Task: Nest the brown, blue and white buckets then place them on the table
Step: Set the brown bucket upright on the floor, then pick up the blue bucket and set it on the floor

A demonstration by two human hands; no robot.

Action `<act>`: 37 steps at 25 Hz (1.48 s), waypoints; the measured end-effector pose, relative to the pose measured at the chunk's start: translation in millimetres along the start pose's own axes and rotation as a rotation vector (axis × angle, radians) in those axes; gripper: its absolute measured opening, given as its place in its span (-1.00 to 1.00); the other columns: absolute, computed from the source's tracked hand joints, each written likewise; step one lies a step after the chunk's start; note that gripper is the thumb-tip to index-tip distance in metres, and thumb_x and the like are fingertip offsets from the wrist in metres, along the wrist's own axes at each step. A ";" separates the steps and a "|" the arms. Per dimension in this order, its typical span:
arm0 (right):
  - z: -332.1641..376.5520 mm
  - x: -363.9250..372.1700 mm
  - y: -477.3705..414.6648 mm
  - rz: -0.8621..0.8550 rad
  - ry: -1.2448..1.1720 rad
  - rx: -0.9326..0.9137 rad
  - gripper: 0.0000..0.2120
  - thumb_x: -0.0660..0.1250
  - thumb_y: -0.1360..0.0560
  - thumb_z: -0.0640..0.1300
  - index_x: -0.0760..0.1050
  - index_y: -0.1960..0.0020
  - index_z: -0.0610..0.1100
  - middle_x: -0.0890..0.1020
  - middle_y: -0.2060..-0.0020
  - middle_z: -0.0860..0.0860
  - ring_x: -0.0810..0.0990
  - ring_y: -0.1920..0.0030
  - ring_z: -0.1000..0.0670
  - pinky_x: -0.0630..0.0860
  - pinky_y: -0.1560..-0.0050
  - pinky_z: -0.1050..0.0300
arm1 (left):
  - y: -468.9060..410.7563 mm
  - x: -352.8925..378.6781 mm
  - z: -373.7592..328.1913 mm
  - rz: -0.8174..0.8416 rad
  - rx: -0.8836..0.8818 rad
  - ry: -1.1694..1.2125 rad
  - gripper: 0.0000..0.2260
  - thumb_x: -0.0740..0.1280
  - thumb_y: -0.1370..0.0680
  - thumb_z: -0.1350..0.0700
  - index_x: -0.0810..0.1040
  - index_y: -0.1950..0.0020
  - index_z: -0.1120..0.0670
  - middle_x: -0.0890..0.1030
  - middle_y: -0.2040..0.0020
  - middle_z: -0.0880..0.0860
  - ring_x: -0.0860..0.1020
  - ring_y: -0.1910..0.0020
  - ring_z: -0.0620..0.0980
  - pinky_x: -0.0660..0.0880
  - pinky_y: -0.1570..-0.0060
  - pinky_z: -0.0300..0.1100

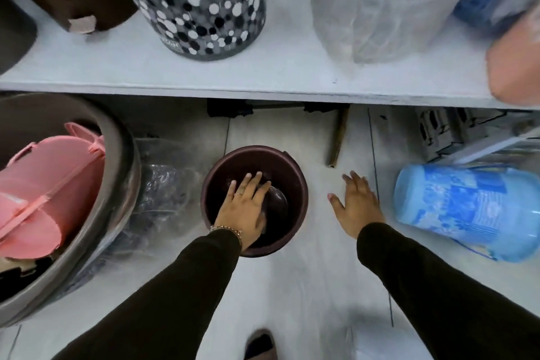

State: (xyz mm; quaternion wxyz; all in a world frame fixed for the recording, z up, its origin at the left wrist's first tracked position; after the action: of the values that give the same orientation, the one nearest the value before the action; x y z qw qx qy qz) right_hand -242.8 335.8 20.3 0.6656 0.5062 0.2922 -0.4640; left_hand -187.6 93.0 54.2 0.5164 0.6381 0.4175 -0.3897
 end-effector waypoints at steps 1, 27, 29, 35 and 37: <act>-22.7 -6.5 3.4 0.008 -0.005 0.027 -0.35 0.11 -0.58 0.18 0.07 -0.56 -0.09 0.06 -0.59 -0.06 0.02 -0.58 -0.13 0.10 -0.55 -0.15 | -5.4 -1.8 -24.0 -0.003 0.036 -0.023 -0.38 0.17 -0.54 0.03 0.06 -0.58 -0.02 0.04 -0.62 0.03 -0.01 -0.61 0.06 -0.05 -0.58 0.08; -480.3 -92.0 19.1 -0.108 -0.498 0.003 -0.69 0.33 -0.50 -0.03 0.35 0.36 -0.06 0.41 0.50 -0.01 0.48 0.43 0.00 0.44 0.38 0.19 | -209.5 80.2 -615.6 0.043 0.958 -0.689 -0.69 0.16 -0.56 0.36 0.54 -0.21 0.14 0.58 -0.18 0.12 0.51 -0.26 0.20 0.13 -0.54 0.07; -465.1 -107.3 29.7 -0.060 -0.191 -0.162 -0.80 0.30 -0.51 0.01 0.47 0.23 -0.05 0.51 0.44 0.01 0.50 0.39 -0.08 0.47 0.31 0.10 | -190.5 55.8 -588.6 0.137 0.961 -0.576 -0.68 0.19 -0.50 0.37 0.54 -0.16 0.11 0.59 -0.11 0.10 0.56 -0.13 0.19 0.44 -0.30 0.04; -402.1 -109.9 72.7 0.105 0.527 -0.532 -0.77 0.58 -0.03 -0.15 0.55 0.42 -0.02 0.54 0.60 0.06 0.52 0.61 0.01 0.36 0.61 0.29 | -106.3 52.4 -507.3 0.348 0.898 -0.530 -0.70 0.21 -0.45 0.41 0.57 -0.07 0.14 0.65 0.04 0.16 0.63 0.05 0.27 0.57 0.09 0.04; -384.1 -101.3 78.1 0.129 0.641 -0.613 -0.76 0.52 0.04 -0.23 0.50 0.49 -0.02 0.49 0.65 0.07 0.48 0.65 0.03 0.27 0.59 0.32 | -87.3 66.2 -482.5 0.401 0.795 -0.529 -0.73 0.22 -0.47 0.40 0.57 -0.06 0.16 0.65 0.06 0.19 0.63 0.09 0.29 0.56 0.13 0.02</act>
State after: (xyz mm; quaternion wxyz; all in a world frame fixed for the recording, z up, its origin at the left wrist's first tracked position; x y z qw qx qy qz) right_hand -180.8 735.8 17.0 0.6882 0.4210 0.5756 -0.1334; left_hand -214.3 587.0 42.3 0.3864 0.7321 -0.0383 -0.5598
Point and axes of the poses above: each hand's wrist, its own y-axis away from the middle knuckle, its own x-axis out of the palm, z = x × y, the point moved 5 cm from there along -y, towards the middle knuckle
